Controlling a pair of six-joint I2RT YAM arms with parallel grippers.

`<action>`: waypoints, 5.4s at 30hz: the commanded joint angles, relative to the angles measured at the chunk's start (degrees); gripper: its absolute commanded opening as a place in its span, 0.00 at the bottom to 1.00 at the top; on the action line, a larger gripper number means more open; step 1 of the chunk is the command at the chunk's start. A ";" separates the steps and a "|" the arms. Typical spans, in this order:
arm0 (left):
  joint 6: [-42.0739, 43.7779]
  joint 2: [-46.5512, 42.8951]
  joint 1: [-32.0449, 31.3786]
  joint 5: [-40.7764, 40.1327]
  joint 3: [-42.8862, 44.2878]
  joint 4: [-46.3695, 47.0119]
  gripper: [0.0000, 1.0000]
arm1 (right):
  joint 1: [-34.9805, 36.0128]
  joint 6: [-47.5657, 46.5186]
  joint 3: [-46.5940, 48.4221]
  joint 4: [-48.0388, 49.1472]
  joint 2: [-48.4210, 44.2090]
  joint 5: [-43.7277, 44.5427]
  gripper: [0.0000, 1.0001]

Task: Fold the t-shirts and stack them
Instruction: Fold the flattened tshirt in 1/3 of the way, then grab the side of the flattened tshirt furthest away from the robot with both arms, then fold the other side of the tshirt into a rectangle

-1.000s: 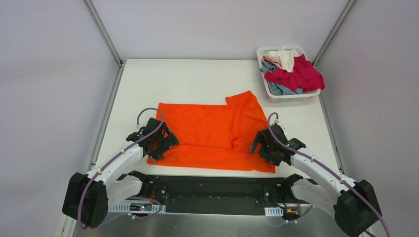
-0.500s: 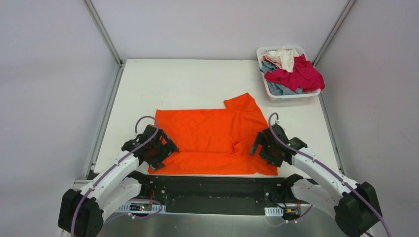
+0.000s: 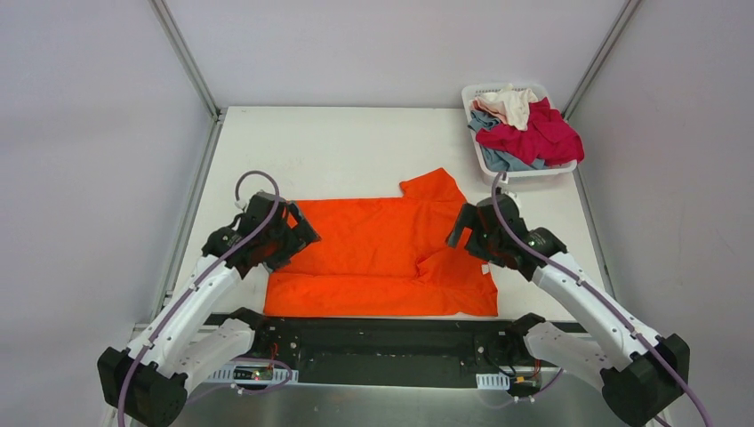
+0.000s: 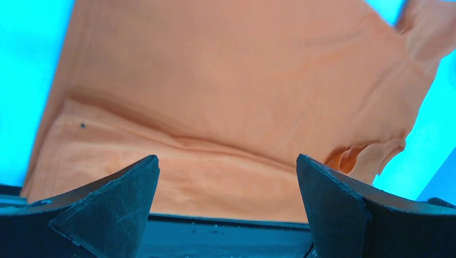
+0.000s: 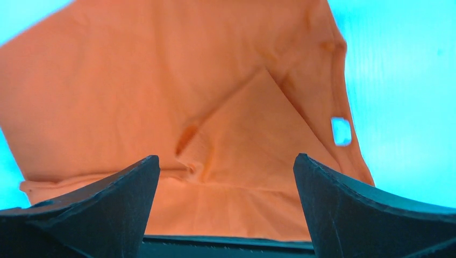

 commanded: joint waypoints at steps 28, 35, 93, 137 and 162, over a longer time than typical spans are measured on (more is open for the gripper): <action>18.70 63.72 26.20 -1.18 45.71 -2.13 0.72 | -13.64 -22.55 77.51 -5.04 77.93 -3.38 0.93; 18.78 66.47 26.20 -0.08 45.25 -2.14 0.55 | -14.16 -22.88 80.98 -5.17 83.62 -2.76 0.93; 21.16 60.10 26.07 6.14 38.01 3.43 0.00 | -12.31 -31.51 63.19 2.40 70.77 -17.37 0.00; 16.45 19.82 23.83 -3.96 4.05 8.01 0.00 | -9.83 -14.65 3.46 1.73 1.11 -16.99 0.00; 16.62 21.66 23.82 -3.27 1.77 8.26 0.00 | -9.08 -5.70 -7.82 0.26 -3.06 -22.15 0.00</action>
